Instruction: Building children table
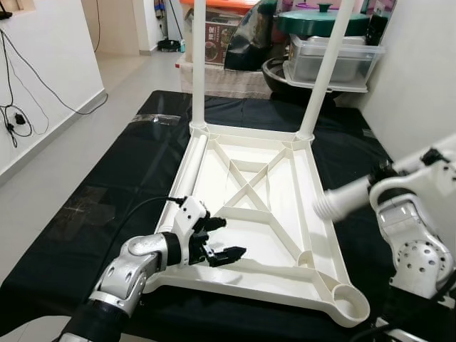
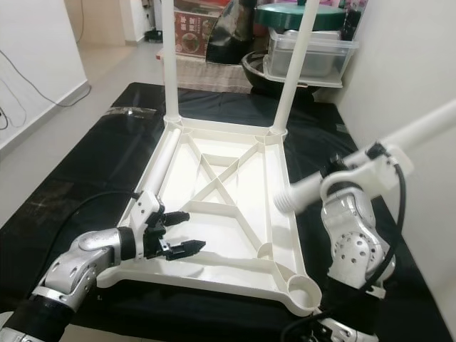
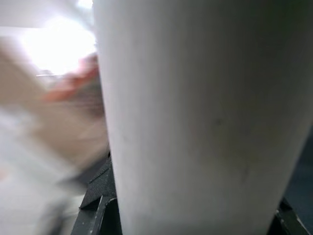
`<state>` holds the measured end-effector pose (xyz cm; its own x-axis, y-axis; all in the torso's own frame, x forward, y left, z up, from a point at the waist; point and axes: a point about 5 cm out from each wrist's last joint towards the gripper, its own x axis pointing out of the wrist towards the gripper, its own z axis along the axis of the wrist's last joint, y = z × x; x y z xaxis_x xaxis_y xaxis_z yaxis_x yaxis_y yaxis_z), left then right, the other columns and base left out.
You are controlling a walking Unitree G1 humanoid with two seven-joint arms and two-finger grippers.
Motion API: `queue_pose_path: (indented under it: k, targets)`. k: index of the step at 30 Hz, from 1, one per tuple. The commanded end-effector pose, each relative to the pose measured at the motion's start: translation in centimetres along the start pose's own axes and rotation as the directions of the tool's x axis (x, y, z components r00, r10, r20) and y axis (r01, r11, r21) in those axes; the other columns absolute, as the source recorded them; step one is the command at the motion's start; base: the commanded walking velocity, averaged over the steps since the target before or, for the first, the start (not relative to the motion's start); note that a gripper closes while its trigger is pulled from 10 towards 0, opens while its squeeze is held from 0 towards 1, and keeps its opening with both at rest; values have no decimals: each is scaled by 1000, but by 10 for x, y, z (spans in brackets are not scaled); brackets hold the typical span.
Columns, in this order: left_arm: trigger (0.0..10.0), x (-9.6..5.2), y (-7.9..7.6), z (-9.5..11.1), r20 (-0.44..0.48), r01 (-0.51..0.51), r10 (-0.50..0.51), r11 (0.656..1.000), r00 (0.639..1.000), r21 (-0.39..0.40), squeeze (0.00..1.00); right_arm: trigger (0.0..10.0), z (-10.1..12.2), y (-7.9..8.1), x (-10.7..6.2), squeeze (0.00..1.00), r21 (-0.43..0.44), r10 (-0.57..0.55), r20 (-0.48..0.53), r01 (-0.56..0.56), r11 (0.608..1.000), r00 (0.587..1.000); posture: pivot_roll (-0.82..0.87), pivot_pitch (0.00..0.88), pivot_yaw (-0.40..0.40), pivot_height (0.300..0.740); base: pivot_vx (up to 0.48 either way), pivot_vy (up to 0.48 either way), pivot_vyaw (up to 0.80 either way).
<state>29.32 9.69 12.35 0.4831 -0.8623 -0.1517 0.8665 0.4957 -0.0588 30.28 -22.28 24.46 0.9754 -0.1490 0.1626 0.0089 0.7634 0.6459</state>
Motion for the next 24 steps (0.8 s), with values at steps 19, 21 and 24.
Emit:
queue_pose_path:
  k: [19,21,24]
  targets:
    - [10000,5,-1,0,2,33,-33,999,999,4,0,0,8,75,-66,0,9,914,-286,-953,302,287,131,0,-111,740,0,0,0]
    - [10000,5,-1,-1,2,35,-35,999,999,3,0,0,8,77,-67,0,18,925,-307,-970,243,226,134,0,-114,740,0,0,0]
    - [10000,4,-3,1,15,51,-51,999,999,-11,0,0,6,77,-69,0,39,928,-324,-978,207,184,137,0,-116,740,0,0,0]
